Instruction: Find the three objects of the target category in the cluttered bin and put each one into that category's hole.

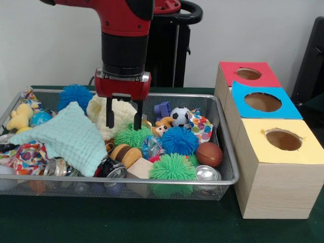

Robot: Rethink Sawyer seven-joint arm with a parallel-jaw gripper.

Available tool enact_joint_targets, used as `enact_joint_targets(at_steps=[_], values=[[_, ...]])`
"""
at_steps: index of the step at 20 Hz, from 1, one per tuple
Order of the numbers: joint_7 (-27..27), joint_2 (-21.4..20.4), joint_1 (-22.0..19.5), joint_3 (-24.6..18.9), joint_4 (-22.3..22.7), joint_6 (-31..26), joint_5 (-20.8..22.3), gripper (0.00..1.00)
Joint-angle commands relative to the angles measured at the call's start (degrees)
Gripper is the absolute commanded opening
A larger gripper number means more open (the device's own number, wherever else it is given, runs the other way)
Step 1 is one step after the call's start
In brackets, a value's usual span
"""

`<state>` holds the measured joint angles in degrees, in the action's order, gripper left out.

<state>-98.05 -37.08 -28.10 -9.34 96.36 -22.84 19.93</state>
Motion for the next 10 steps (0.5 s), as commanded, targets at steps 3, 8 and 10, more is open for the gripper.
enact_joint_targets(at_steps=[3,8,10], values=[[-10.68,1.17,2.01,0.88,-2.49,1.77,-3.47,1.0],[-11.78,0.86,3.81,1.42,-1.47,1.84,-4.99,1.0],[-12.62,1.49,4.9,2.17,-1.55,2.65,-5.51,1.0]])
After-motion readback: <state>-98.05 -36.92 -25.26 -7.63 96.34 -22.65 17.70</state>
